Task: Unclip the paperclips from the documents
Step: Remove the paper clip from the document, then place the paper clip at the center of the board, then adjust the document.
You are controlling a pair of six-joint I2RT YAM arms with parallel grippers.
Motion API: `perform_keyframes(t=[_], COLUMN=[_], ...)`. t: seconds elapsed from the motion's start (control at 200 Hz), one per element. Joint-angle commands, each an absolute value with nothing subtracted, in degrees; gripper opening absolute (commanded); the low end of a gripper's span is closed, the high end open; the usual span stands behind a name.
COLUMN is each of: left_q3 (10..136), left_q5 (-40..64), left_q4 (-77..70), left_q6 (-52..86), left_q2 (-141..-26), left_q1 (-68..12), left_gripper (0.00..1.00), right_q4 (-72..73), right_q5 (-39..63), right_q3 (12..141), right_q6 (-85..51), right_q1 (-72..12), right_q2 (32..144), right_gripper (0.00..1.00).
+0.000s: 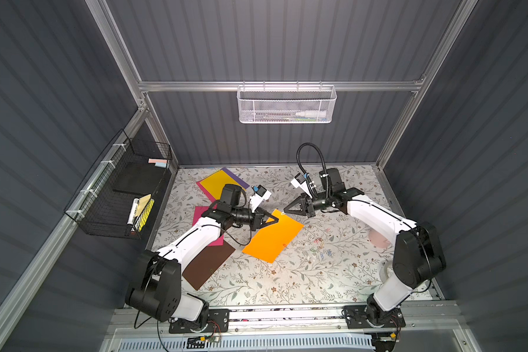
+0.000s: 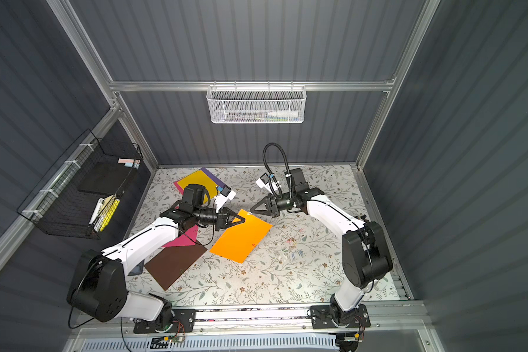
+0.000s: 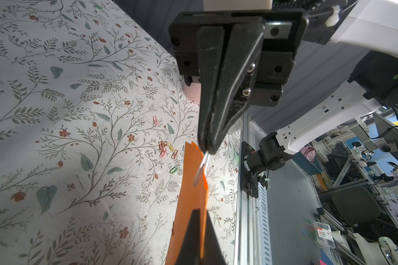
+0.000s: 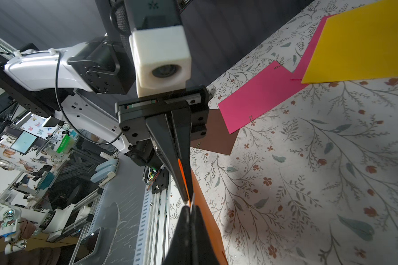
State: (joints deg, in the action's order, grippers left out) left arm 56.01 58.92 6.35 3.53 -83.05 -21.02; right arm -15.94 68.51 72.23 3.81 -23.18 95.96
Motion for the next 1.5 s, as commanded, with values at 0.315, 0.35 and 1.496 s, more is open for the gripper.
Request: perform_keyframes(t=[0.315,0.35,1.496], left_q3=[60.9,61.2,59.8], left_q5=[56.8,56.9,66.2], left_q4=[9.0,8.3,-7.3], left_q6=[2.1,2.6,13.6], left_q2=[-81.0,-80.6,-77.1], left_q1=[-20.9,-20.9,-20.1], left_gripper=[0.0,0.0,0.0], right_q4=[-20.7,-21.6,22.5], right_q5=[48.1,46.3,61.2], right_q3=[58.6,56.9,40.4], right_q6=[-3.8,-4.6,-16.3], right_q1=[-16.1,-16.1,-20.4], right_q2=[91.0,90.9,78.4], right_gripper=[0.0,0.0,0.79])
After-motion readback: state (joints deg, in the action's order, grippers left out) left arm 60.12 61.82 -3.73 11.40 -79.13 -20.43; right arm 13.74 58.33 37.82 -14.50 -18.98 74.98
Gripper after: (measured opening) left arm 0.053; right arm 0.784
